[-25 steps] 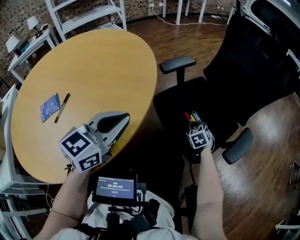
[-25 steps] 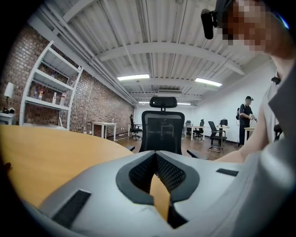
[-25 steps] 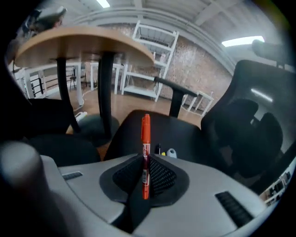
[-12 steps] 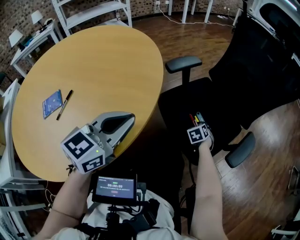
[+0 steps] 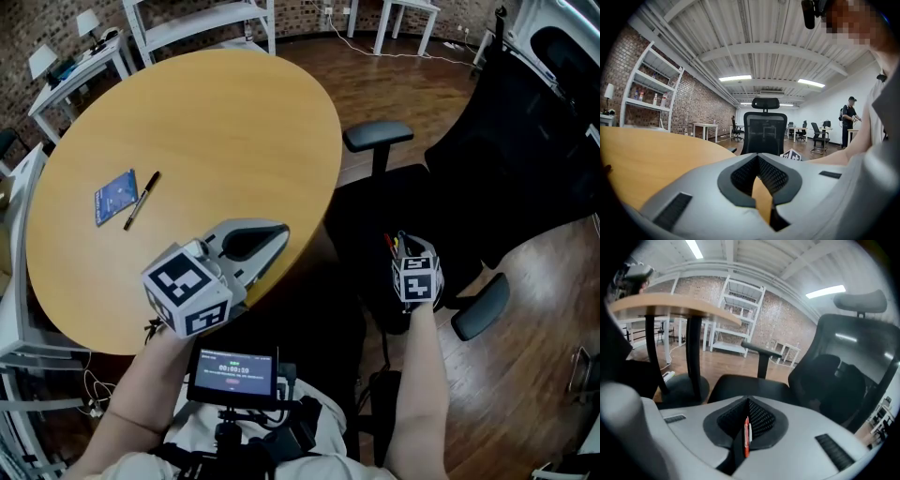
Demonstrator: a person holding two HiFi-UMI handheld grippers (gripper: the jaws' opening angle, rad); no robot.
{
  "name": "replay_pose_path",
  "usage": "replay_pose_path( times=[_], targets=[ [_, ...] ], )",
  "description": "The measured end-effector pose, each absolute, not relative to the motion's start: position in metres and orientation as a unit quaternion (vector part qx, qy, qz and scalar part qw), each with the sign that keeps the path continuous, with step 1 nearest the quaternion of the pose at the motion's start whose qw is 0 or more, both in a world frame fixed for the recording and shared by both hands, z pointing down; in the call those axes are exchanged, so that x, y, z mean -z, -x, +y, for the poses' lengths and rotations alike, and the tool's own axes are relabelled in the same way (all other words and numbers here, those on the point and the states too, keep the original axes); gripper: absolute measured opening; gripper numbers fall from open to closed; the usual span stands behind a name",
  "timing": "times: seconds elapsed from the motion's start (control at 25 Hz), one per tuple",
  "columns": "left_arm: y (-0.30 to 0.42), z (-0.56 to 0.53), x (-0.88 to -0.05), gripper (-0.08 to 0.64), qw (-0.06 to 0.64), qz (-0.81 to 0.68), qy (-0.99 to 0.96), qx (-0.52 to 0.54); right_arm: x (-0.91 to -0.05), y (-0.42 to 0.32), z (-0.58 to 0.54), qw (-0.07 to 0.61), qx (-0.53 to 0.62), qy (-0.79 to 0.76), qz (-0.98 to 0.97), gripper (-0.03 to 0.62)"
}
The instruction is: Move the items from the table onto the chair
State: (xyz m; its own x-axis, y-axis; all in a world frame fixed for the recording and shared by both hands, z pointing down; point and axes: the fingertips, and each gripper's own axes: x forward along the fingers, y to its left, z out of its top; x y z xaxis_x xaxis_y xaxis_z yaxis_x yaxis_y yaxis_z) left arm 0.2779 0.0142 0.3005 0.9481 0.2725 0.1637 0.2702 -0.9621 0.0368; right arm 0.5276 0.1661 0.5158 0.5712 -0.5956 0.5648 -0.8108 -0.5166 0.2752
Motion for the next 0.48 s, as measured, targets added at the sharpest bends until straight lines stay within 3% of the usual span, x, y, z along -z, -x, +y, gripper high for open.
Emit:
replay_pose_path(
  times=[0.28, 0.48],
  targets=[
    [-0.271, 0.012, -0.299, 0.002, 0.011, 0.132, -0.987, -0.087, -0.328, -0.439, 0.1, 0.131, -0.036, -0.827, -0.545, 0.008],
    [-0.242, -0.009, -0.3, 0.002, 0.013, 0.105, -0.99, -0.088, -0.254, -0.353, 0.043, 0.074, 0.028, -0.758, -0.647, 0.008]
  ],
)
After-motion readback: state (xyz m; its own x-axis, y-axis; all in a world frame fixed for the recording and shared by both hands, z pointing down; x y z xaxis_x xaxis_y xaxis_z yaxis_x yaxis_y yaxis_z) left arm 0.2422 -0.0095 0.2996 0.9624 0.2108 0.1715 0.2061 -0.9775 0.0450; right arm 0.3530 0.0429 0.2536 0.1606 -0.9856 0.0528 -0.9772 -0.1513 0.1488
